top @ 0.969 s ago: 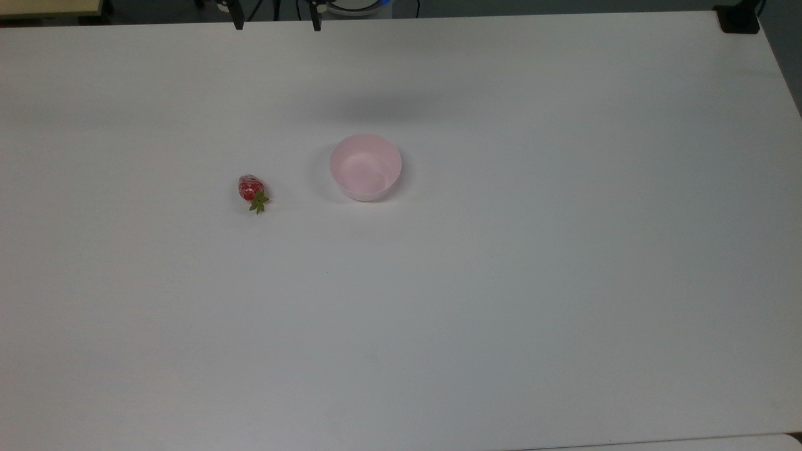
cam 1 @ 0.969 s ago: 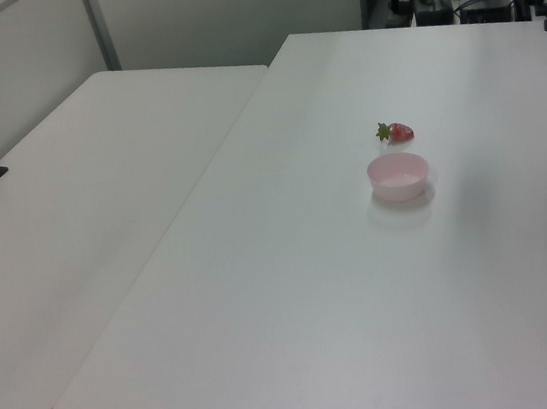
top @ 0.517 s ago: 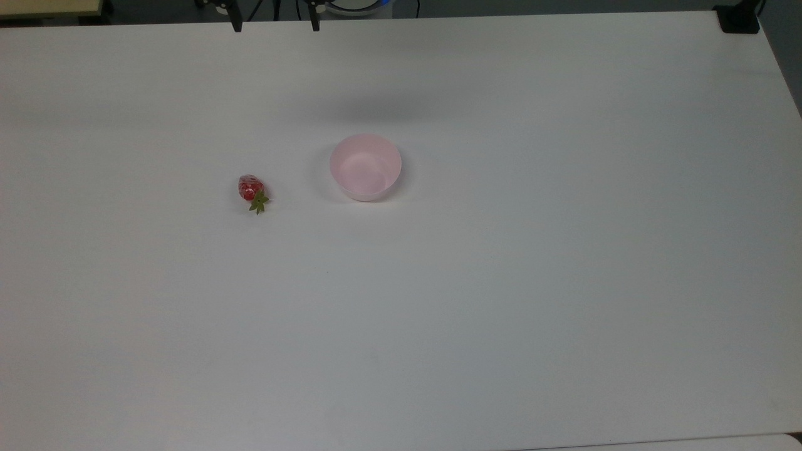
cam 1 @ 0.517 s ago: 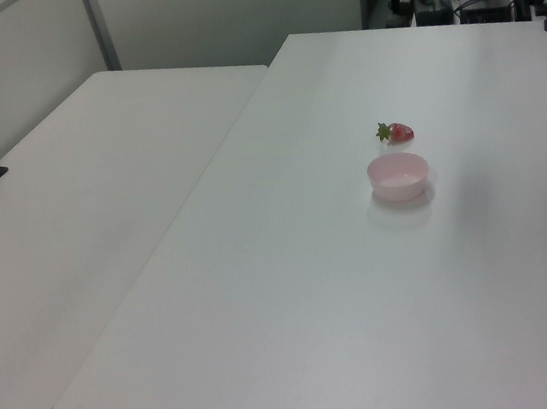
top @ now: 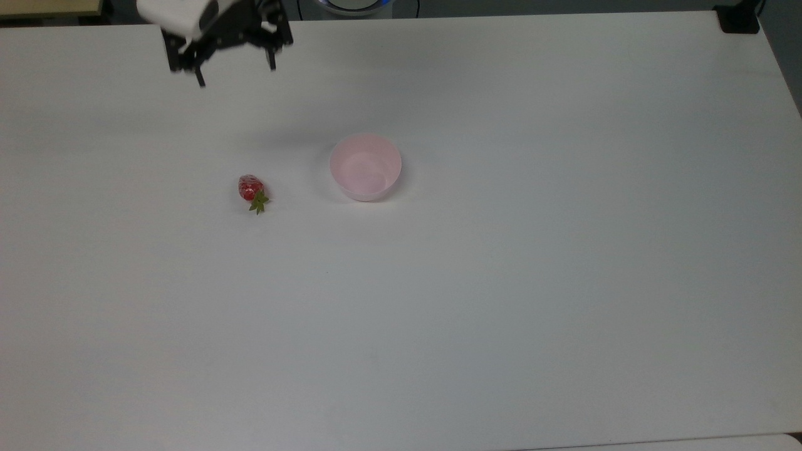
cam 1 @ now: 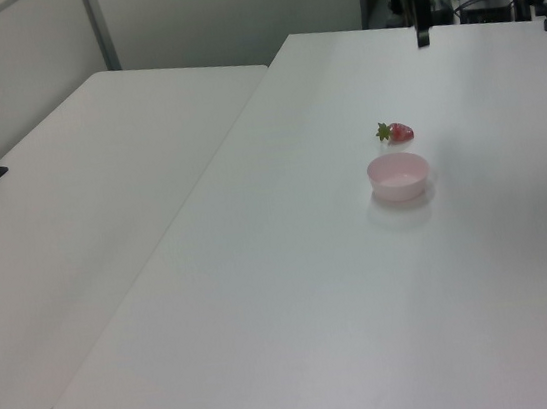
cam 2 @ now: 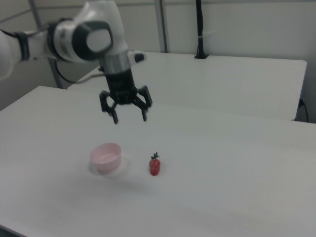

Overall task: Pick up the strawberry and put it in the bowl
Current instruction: 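Move the open gripper down over the red strawberry, then close the gripper on the strawberry and lift it, then carry the strawberry over the pink bowl and lower it in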

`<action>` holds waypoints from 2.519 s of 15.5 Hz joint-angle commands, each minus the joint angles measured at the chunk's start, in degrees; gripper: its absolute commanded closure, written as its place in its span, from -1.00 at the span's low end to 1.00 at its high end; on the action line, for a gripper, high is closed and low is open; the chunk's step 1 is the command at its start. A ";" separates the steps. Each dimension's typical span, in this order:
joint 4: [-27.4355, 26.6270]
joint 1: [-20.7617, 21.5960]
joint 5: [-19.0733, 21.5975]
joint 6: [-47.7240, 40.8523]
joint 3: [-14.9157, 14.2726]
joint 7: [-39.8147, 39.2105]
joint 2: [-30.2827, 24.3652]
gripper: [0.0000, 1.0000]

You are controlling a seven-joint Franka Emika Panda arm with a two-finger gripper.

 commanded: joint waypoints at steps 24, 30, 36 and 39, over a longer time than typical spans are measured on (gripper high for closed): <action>-7.93 -1.77 -0.06 25.97 0.80 10.30 17.27 0.22; -7.14 -1.85 0.02 18.35 4.74 10.83 12.98 0.33; -7.05 -1.59 1.17 10.77 11.60 17.67 8.83 0.31; -7.05 -1.24 1.17 11.11 13.45 21.45 9.62 0.31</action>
